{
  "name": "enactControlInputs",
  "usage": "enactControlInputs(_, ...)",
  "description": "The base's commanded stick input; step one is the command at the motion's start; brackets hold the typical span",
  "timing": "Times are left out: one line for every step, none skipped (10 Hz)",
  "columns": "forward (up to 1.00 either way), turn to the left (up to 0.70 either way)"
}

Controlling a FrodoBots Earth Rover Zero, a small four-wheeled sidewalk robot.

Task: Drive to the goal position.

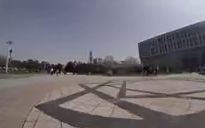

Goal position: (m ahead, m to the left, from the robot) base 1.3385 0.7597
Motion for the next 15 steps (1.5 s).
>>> enactControlInputs(0.70, 0.00)
enactControlInputs(0.70, 0.00)
enactControlInputs(0.70, 0.00)
enactControlInputs(0.70, 0.00)
enactControlInputs(0.70, 0.00)
enactControlInputs(0.70, 0.00)
enactControlInputs(0.70, 0.00)
enactControlInputs(0.70, 0.00)
enactControlInputs(0.70, 0.00)
enactControlInputs(0.70, 0.00)
enactControlInputs(0.70, 0.00)
enactControlInputs(0.70, 0.00)
enactControlInputs(0.70, 0.00)
enactControlInputs(0.70, 0.00)
enactControlInputs(0.70, 0.00)
